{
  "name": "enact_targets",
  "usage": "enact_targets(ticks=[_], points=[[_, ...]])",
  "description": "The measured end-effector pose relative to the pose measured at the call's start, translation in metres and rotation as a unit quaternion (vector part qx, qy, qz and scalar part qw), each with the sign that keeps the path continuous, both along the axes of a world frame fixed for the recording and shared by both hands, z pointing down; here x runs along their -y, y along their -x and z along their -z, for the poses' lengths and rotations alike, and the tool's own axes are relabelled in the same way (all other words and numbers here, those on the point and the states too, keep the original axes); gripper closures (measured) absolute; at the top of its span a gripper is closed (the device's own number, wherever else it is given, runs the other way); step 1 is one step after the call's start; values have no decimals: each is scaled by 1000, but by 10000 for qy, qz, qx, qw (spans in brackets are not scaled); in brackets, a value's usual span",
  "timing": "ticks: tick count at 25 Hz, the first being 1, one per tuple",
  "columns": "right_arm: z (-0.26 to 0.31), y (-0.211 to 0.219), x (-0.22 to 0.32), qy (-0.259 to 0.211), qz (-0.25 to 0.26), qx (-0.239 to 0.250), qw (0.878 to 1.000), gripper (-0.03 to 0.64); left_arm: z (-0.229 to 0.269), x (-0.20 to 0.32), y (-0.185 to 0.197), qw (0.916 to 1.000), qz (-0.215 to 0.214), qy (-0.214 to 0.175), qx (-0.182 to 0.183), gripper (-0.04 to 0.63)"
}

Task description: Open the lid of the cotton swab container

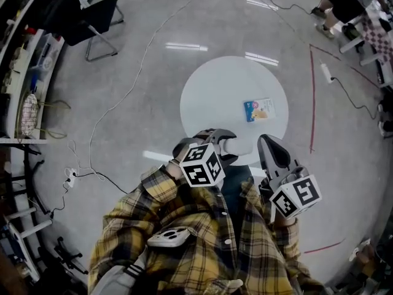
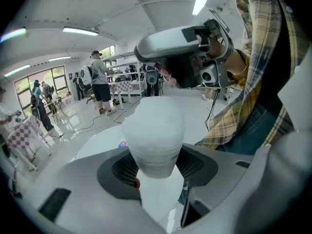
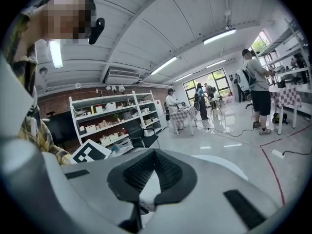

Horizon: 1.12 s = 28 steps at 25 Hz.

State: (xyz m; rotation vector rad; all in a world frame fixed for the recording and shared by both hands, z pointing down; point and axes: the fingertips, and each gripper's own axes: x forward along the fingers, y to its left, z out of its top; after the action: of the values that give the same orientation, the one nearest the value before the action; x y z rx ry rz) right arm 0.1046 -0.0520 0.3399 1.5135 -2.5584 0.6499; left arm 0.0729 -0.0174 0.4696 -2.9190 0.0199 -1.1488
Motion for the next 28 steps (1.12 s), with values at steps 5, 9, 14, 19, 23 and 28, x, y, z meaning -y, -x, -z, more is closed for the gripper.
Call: enact_targets(ticks=[5, 9, 14, 19, 23, 28], points=[[23, 6, -3, -228, 81, -43, 9997, 601, 32, -8, 6, 9999, 135, 35, -100, 360], [37, 8, -4, -421, 201, -65, 9989, 601, 54, -9, 11, 9994, 227, 141, -234, 360], [45, 10, -10, -494, 332, -77, 9982, 601, 79, -13, 15, 9980, 417, 315, -342, 360], [48, 9, -13, -512, 428, -52, 9978, 601, 94, -16, 14, 9977, 455, 248, -448, 360], [51, 13, -14, -552, 455, -3, 9974, 601, 98, -20, 16, 9974, 462, 251, -488, 360], [53, 18, -15, -609, 470, 15, 9970, 601, 99, -22, 22, 9975, 437, 280, -486, 360]])
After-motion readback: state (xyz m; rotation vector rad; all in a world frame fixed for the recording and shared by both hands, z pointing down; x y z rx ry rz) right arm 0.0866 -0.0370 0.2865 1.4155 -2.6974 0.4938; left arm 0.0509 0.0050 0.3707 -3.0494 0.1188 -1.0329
